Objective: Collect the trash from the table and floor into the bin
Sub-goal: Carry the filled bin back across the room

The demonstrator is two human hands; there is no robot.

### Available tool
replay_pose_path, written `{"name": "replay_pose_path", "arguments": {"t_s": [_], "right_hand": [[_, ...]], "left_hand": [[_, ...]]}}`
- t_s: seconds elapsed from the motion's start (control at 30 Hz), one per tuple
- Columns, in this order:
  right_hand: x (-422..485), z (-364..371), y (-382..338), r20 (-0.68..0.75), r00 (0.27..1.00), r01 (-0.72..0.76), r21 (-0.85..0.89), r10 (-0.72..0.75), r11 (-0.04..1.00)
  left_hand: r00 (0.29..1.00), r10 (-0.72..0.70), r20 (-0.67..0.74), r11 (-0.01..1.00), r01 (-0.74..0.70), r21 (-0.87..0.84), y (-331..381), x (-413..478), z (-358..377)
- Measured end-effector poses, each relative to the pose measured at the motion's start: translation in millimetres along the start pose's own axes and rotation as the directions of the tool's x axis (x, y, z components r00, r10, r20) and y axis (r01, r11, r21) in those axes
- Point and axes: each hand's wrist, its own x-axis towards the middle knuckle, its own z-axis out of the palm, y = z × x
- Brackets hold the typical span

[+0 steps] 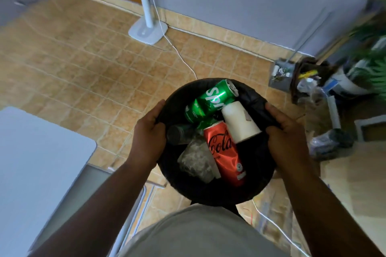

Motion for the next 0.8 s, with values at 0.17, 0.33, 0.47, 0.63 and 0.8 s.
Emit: {"name": "replay_pose_path", "arguments": {"t_s": [0.17, 0.33, 0.47, 0.63, 0.8], "right_hand": [[90.7, 24.1, -19.9, 0.167, 0.983, 0.078, 0.030, -0.082, 0.996], [168.4, 55.7, -52.4, 0.371, 0.913, 0.152, 0.074, -0.169, 0.986], [208.6, 88.9, -77.1, 0.476, 0.854, 0.202, 0.069, -0.210, 0.977], [240.9, 133.9, -102.3, 0.572, 0.791, 0.245, 0.029, -0.217, 0.969], [257.8, 185.6, -135.2, 0.629, 0.740, 0.307, 0.001, -0.239, 0.952]], "left_hand": [[0.979, -0.022, -0.203, 0.998, 0.033, 0.051, 21.8, 43.3, 14.8], [0.885, -0.083, -0.458, 0.996, 0.093, 0.000, 43.7, 74.7, 24.3], [0.812, -0.159, -0.561, 0.987, 0.130, -0.092, 47.8, 90.5, 22.2], [0.756, -0.186, -0.628, 0.981, 0.175, -0.080, 48.6, 116.1, 4.2], [0.715, -0.244, -0.655, 0.970, 0.178, -0.166, 38.1, 144.0, -29.0]]}}
